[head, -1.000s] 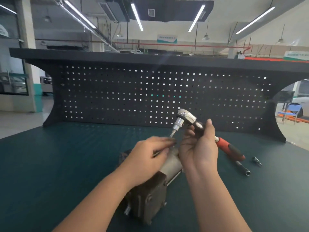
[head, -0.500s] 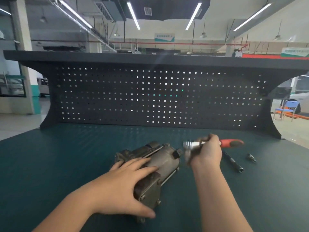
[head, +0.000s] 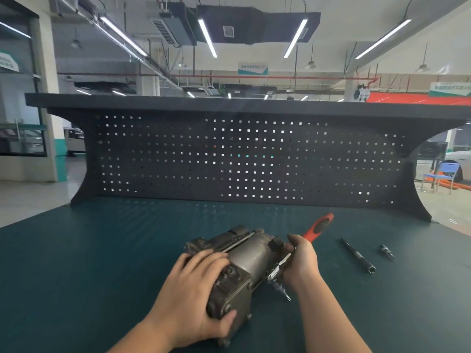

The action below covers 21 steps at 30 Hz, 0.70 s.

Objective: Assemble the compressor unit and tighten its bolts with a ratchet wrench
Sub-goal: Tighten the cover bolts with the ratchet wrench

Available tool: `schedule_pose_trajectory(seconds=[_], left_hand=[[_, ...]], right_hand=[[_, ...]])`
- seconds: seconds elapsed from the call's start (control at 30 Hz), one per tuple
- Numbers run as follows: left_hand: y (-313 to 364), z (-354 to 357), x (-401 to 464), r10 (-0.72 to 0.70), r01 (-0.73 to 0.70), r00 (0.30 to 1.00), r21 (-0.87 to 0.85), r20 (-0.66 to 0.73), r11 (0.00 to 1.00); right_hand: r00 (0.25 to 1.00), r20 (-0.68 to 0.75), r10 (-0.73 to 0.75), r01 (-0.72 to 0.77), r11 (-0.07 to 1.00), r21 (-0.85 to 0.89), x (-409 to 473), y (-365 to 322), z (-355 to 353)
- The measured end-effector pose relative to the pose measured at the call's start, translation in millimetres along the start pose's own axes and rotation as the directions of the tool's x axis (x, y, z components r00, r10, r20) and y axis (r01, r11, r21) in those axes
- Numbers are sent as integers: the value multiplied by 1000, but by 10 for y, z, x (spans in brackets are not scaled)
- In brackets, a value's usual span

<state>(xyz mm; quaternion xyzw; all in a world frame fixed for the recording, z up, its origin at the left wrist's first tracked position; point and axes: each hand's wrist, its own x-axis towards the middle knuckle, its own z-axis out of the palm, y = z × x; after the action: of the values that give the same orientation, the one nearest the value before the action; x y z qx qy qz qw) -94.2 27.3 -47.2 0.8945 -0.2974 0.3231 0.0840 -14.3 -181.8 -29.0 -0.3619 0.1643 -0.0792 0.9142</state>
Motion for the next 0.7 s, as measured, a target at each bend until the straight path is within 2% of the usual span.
schedule_pose_trajectory(seconds=[0.2, 0.33, 0.43, 0.53, 0.63, 0.7], left_hand=[[56, 42, -11, 59, -58, 997, 36, -54, 998], [177, 12, -2, 129, -125, 983, 33, -131, 992], [278, -114, 19, 87, -105, 979, -92, -185, 990], [309, -211, 39, -36, -52, 963, -317, -266, 947], [296, -232, 53, -223, 42, 942, -570, -252, 820], [269, -217, 85, -305, 54, 916, -672, -261, 738]], right_hand=[[999, -31, -20, 18, 998, -66, 47, -74, 13], [998, -46, -33, 23, 980, -200, 6, -233, 44], [997, -35, -62, 51, 964, -262, -79, -411, 37], [994, -9, -108, 99, 939, -329, -160, -575, 37], [985, 51, -166, 174, 920, -351, -192, -663, 87], [976, 105, -190, 214, 923, -319, -196, -679, 118]])
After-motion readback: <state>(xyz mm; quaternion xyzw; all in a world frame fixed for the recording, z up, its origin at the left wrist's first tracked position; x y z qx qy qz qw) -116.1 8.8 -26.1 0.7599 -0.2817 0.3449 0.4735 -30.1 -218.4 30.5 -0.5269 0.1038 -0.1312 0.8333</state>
